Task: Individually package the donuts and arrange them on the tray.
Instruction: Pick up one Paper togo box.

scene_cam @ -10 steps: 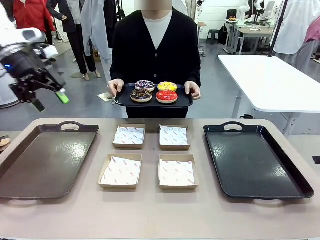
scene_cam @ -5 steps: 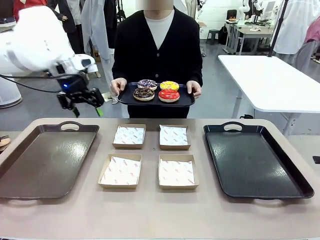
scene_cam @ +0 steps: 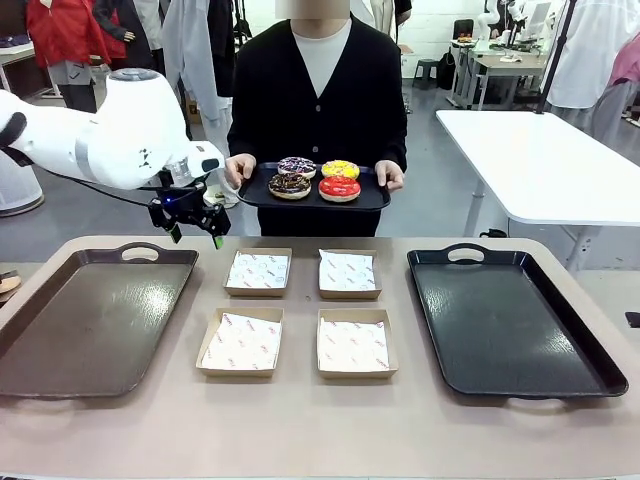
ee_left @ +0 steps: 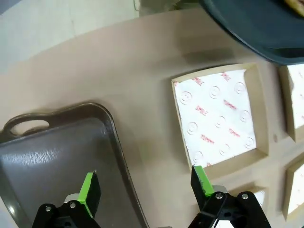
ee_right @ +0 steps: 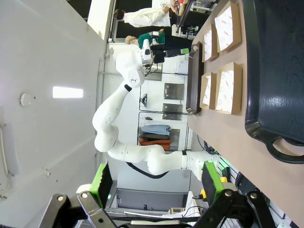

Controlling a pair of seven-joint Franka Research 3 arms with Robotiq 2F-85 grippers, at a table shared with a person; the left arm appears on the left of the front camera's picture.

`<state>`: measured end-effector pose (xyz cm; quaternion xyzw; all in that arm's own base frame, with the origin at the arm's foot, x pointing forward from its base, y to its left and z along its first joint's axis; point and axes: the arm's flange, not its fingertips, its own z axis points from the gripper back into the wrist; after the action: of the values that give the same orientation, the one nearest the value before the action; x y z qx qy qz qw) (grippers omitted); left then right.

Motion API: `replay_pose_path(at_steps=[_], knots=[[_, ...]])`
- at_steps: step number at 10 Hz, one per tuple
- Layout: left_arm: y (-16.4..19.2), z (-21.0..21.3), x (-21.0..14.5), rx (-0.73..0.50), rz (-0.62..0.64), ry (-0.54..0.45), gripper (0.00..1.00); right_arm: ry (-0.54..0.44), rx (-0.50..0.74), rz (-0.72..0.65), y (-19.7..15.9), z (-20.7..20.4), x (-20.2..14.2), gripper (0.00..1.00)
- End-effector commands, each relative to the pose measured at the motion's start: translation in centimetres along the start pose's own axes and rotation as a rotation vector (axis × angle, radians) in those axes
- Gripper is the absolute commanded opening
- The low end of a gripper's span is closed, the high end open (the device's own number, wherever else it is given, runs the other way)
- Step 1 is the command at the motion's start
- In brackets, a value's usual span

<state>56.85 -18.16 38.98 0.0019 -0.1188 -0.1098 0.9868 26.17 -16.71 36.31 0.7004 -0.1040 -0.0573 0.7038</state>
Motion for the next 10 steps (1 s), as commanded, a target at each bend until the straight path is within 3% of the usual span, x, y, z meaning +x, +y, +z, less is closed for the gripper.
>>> replay_pose_path(at_steps=[1, 6, 7, 10], knots=[[-2.3, -1.3, 1.2, 0.013, 0.025, 0.002, 1.00, -0.003, 0.016, 0.007, 0.0, 0.0, -0.1, 1.00], [-3.6, -2.3, 0.6, -0.085, 0.087, 0.014, 1.00, -0.003, 0.016, 0.007, 0.0, 0.0, -0.1, 1.00], [-3.8, -2.8, 0.4, -0.033, 0.018, 0.038, 1.00, -0.003, 0.016, 0.007, 0.0, 0.0, -0.1, 1.00], [-3.8, -2.8, 0.4, -0.033, 0.018, 0.038, 1.00, -0.003, 0.016, 0.007, 0.0, 0.0, -0.1, 1.00]])
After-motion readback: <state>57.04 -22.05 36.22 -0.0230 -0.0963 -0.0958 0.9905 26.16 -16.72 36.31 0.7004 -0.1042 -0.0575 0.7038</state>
